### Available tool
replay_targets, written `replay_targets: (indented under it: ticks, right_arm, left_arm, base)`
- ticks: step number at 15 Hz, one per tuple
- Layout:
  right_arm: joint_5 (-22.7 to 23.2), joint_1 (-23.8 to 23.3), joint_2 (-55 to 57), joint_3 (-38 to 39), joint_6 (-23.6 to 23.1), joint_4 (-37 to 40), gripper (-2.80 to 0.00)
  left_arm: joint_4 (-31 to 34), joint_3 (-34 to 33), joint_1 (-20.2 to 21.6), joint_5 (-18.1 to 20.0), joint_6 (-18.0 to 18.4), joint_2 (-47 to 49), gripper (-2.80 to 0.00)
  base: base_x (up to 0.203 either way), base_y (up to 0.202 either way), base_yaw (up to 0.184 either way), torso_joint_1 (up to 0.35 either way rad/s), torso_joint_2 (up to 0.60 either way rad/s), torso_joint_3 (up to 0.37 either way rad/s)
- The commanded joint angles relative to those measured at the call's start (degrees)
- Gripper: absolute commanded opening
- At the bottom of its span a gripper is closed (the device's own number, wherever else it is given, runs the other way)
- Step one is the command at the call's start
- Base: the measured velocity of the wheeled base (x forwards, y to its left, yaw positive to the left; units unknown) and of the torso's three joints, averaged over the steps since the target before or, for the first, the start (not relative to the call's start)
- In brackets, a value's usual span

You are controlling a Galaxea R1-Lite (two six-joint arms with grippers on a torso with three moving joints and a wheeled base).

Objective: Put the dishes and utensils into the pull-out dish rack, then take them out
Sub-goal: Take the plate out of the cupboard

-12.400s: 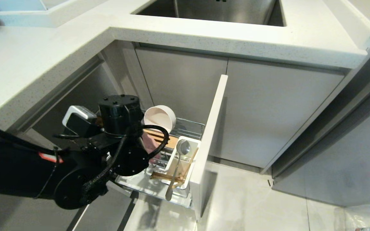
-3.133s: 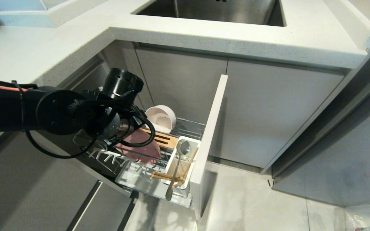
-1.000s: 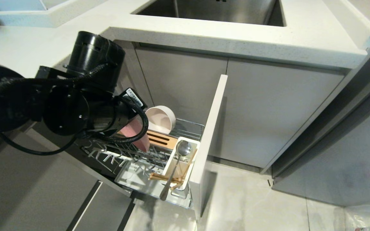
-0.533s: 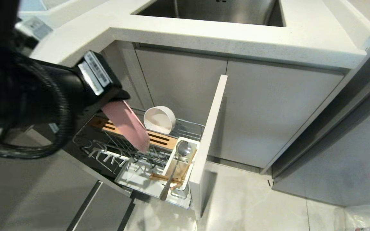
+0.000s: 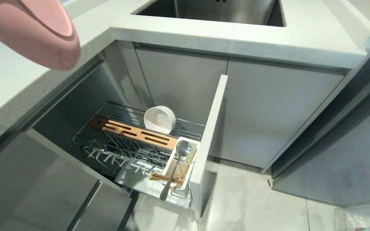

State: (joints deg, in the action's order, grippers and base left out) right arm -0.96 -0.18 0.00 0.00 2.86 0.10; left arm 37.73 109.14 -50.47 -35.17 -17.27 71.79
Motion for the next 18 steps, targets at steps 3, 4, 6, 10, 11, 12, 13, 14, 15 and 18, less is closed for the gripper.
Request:
replay_targets:
  ticks: [3,4,6,10,11,12,13,14,15,18]
  right_arm:
    - [0.00,0.01,0.00,0.09,0.04,-0.01,-2.80]
    - [0.00,0.01,0.00,0.09,0.04,-0.01,-2.80]
    - [0.00,0.01,0.00,0.09,0.04,-0.01,-2.80]
    - [0.00,0.02,0.00,0.09,0.04,-0.01,-2.80]
    - [0.00,0.01,0.00,0.09,0.04,-0.01,-2.80]
    - [0.00,0.01,0.00,0.09,0.04,-0.01,-2.80]
    - [0.00,0.01,0.00,0.09,0.04,-0.01,-2.80]
    - [0.00,0.01,0.00,0.09,0.04,-0.01,-2.80]
    - [0.00,0.01,0.00,0.09,0.04,-0.01,-2.80]
    - [0.00,0.01,0.00,0.09,0.04,-0.01,-2.80]
  left_arm:
    - [0.01,2.32,13.61,-0.10,14.51,-1.59,-2.80]
    - [0.13,2.41,18.45,-0.03,17.15,-2.20,-2.80]
    - [0.27,2.50,27.90,0.10,21.27,-3.28,-2.80]
    - [3.51,2.63,49.94,1.29,27.59,-3.27,-2.80]
    - [5.69,2.64,54.64,2.75,29.04,-2.55,-2.80]
    - [7.67,2.64,58.58,5.03,30.24,-1.43,-2.80]
    - [9.39,2.65,62.00,8.52,31.09,0.05,-2.80]
    - [11.16,2.65,64.52,11.80,31.68,1.83,-2.80]
    - [13.49,2.69,66.03,13.12,32.18,3.59,-2.80]
    - [17.37,3.46,67.11,13.83,32.61,9.63,-2.80]
  base:
    - [0.000,0.000,0.000,0.000,0.00,0.000]
    - [0.000,0.000,0.000,0.000,0.00,0.000]
    - [0.000,0.000,0.000,0.000,0.00,0.000]
    - [0.000,0.000,0.000,0.000,0.00,0.000]
    - [0.000,0.000,0.000,0.000,0.00,0.000]
    - [0.000,0.000,0.000,0.000,0.00,0.000]
    - [0.000,0.000,0.000,0.000,0.00,0.000]
    - [0.000,0.000,0.000,0.000,0.00,0.000]
    - [0.000,0.000,0.000,0.000,0.00,0.000]
    - [0.000,0.000,0.000,0.000,0.00,0.000]
